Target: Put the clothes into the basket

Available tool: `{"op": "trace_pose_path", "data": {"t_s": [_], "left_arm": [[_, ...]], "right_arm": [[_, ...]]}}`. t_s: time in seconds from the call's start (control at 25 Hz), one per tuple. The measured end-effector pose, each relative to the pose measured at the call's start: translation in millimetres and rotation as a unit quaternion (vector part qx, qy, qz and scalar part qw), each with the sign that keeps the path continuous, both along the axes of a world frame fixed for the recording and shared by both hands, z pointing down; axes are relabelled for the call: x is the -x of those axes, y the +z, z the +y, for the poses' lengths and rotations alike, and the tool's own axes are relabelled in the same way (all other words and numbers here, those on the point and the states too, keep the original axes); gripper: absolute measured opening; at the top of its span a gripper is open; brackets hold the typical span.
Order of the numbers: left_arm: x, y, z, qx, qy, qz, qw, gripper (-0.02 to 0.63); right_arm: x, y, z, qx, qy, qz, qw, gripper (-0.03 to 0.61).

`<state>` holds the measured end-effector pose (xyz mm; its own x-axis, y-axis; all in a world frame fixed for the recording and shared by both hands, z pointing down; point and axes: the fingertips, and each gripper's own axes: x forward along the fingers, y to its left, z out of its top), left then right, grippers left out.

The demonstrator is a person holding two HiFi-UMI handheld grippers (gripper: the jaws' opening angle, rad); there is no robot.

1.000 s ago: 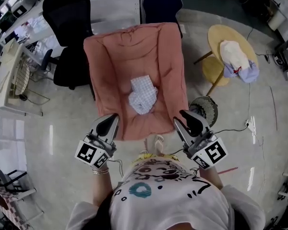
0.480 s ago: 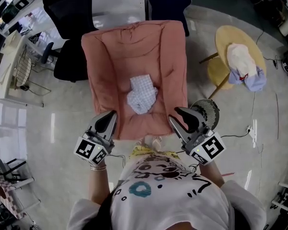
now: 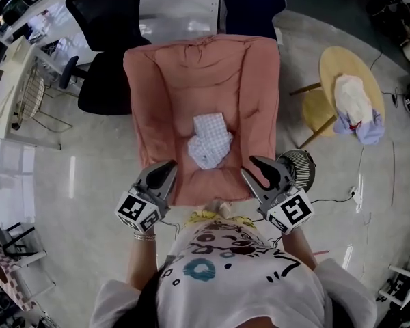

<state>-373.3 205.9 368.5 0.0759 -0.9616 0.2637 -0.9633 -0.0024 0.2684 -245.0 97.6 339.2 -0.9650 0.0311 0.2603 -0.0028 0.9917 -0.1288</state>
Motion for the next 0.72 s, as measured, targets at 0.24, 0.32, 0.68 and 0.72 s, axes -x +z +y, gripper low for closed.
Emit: {"op": "trace_pose_path", "data": {"t_s": [0.24, 0.32, 0.68, 0.72], "left_arm": [[22.7, 37.7, -17.5, 0.008, 0.037, 0.028, 0.9989, 0.018], [29.3, 52.8, -27.1, 0.005, 0.035, 0.047, 0.9983, 0.027], [30.0, 174.1, -61.8, 0.105, 0.052, 0.022, 0.9929, 0.246], [31.3, 192.3, -64.4, 0.117, 0.047, 0.022, 0.9918, 0.26]], "right_arm": [[40.0, 35.1, -7.5, 0.005, 0.005, 0.029, 1.0, 0.127], [51.7, 51.3, -12.4, 0.01, 0.005, 0.039, 0.999, 0.135], [76.9, 120.1, -25.3, 0.066, -0.025, 0.068, 0.995, 0.144], [77.3, 129.1, -26.3, 0.071, -0.026, 0.068, 0.995, 0.144]]}}
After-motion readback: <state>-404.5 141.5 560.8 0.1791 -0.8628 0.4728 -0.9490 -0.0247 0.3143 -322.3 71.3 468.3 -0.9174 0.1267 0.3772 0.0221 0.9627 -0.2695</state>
